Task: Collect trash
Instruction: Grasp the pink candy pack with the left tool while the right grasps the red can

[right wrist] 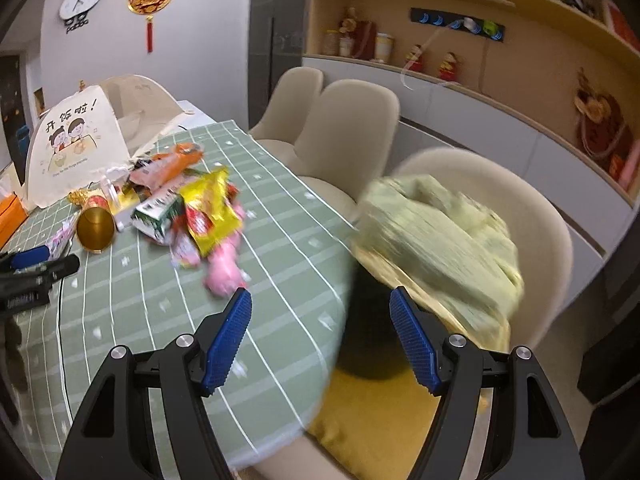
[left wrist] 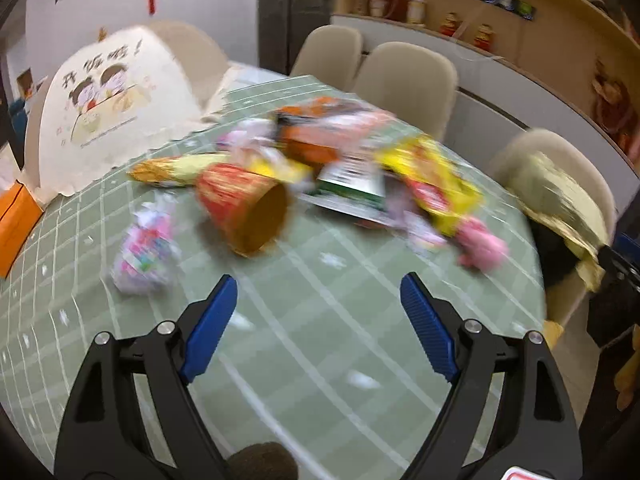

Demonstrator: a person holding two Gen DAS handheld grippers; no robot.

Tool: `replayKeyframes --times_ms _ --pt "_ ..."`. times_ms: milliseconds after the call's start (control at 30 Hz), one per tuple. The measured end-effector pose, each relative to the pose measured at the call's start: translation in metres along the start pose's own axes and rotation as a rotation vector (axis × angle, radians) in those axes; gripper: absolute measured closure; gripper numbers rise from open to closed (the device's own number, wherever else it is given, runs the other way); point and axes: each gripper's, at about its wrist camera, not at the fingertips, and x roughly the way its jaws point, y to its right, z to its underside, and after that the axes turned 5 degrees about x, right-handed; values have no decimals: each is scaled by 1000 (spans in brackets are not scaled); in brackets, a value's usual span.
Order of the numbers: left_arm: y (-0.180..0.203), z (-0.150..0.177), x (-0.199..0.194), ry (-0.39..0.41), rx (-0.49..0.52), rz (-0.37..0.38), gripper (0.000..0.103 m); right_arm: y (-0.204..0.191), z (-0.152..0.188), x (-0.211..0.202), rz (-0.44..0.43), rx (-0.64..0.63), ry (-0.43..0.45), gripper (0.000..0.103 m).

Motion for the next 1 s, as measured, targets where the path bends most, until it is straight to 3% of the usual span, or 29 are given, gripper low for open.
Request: replayKeyframes --times_ms 100,267,400,633,700,833,933,1000 --pt "-53 -15 8 34 -47 -2 19 -28 -19 16 -44 -36 -9 35" --pt "-133 -17 31 -55 -146 -25 19 -72 -28 36 -124 -143 -14 35" --pt "-154 -4 39 -120 -206 -68 23 -114 -31 63 -321 -185 -102 35" --pt "-163 9 18 -134 -279 -142 31 -205 -50 82 -544 -320 -62 35" --pt "-171 13 12 -116 -325 -125 31 -230 -58 91 -582 -316 -68 35" --pt "-186 24 1 -90 -363 -91 31 -273 -56 114 -571 -396 -84 35" --pt "-194 34 -1 -97 -386 -52 27 -283 -44 128 -533 -450 -144 35" --pt "-195 37 2 -115 -373 -15 23 -280 -38 130 -525 -445 -170 41"
